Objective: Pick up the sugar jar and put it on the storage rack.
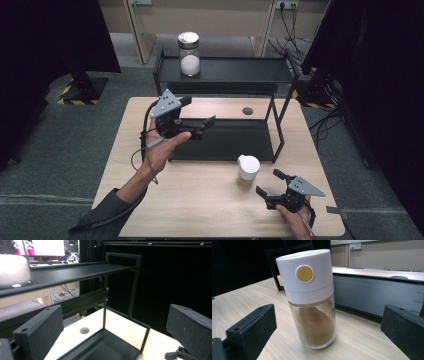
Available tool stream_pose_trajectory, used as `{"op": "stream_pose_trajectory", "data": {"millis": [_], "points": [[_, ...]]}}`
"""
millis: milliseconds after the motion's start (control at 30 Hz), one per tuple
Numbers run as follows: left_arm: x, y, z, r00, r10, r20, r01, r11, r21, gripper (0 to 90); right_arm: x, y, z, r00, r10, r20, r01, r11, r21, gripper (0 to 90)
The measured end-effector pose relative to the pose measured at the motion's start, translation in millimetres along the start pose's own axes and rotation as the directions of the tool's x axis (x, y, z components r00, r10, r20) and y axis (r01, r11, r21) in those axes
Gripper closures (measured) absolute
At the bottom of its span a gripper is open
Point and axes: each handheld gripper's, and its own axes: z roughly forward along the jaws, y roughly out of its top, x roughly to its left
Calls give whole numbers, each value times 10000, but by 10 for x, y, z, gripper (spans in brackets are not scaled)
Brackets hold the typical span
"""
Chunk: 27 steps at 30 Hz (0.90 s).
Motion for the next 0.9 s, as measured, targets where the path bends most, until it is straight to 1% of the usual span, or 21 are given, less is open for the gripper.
{"op": "stream_pose_trajectory", "data": {"millis": [133,167,267,367,500,567,700,900], "points": [[-67,-89,-41,9995,301,74,-300,9995,-92,5,4,2,4,10000,-10,-17,11,10000,36,4],[-79,-114,-52,9995,310,115,-309,9994,-123,5,5,2,5,10000,-17,-16,17,10000,34,4],[-97,-189,-81,9993,218,290,-212,9996,-194,5,4,2,3,10000,-7,-11,7,10000,31,4],[-122,-254,-103,9990,260,365,-254,9995,-182,5,5,2,5,10000,-3,-11,3,10000,38,4],[-141,-353,-130,9983,184,554,-170,9995,-250,4,5,1,5,10000,-16,-20,16,10000,27,4],[-165,-412,-143,9979,237,596,-221,9993,-286,5,5,1,5,10000,-11,-15,11,10000,25,4],[-209,-553,-152,9969,277,732,-259,9993,-252,5,6,2,4,10000,-17,-21,17,10000,28,4],[-227,-769,-144,9952,62,977,-45,9998,-175,5,7,1,6,10000,-23,-18,23,10000,29,4]]}}
